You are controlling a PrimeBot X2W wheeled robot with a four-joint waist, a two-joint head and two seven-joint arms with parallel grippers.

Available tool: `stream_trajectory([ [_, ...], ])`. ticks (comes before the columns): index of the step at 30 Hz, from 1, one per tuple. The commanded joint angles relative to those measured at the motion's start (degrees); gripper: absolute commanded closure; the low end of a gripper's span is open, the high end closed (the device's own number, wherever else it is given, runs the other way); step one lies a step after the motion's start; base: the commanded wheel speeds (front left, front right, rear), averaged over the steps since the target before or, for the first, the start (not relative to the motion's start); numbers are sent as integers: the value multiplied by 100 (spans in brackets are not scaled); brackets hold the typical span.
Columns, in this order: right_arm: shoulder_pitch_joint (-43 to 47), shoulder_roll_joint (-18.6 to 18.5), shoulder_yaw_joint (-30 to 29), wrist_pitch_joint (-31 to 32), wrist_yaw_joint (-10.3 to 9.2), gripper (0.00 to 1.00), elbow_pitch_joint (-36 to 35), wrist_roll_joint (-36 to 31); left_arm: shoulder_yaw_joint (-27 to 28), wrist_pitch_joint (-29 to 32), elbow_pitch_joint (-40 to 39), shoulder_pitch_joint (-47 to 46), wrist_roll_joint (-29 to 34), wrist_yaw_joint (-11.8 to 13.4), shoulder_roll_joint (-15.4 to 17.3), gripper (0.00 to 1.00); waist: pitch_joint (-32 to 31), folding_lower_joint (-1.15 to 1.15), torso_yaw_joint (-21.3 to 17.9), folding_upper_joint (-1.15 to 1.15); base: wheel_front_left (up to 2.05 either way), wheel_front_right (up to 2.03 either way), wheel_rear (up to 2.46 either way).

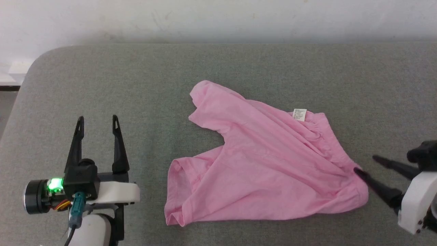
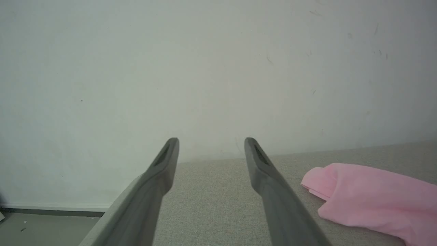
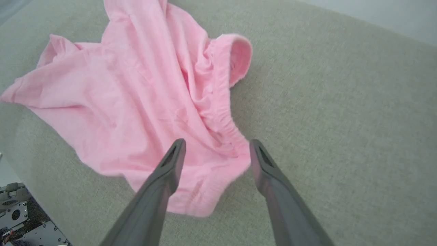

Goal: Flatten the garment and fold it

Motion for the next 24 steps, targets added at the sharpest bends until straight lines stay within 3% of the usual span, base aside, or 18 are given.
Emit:
stream_trajectory([
  [1, -88, -25, -134, 48, -6, 0, -95, -85, 24, -27, 20, 97, 52, -45, -23, 0, -1, 1, 2, -1, 0, 0, 0],
  [5, -419, -109, -737, 547, -6, 0, -609, -392, -24, -27, -5, 42, 116, -73, -77, 0, 68, 1, 64, -1, 0, 0, 0],
  [10, -1282, -27, -781, 1578, -6, 0, -765, -645, -87, -27, 12, -159, 161, -142, -121, 0, 280, 1, 199, -1, 0, 0, 0],
  [17, -2676, 542, -106, 2965, -6, 0, 316, -633, -239, -27, -19, -508, 206, -204, -274, 0, 696, 1, 532, -1, 0, 0, 0],
  [24, -3154, 885, 694, 3273, -6, 0, 1573, -602, -322, -27, -35, -783, 223, -214, -409, 0, 1075, 1, 870, -1, 0, 0, 0],
])
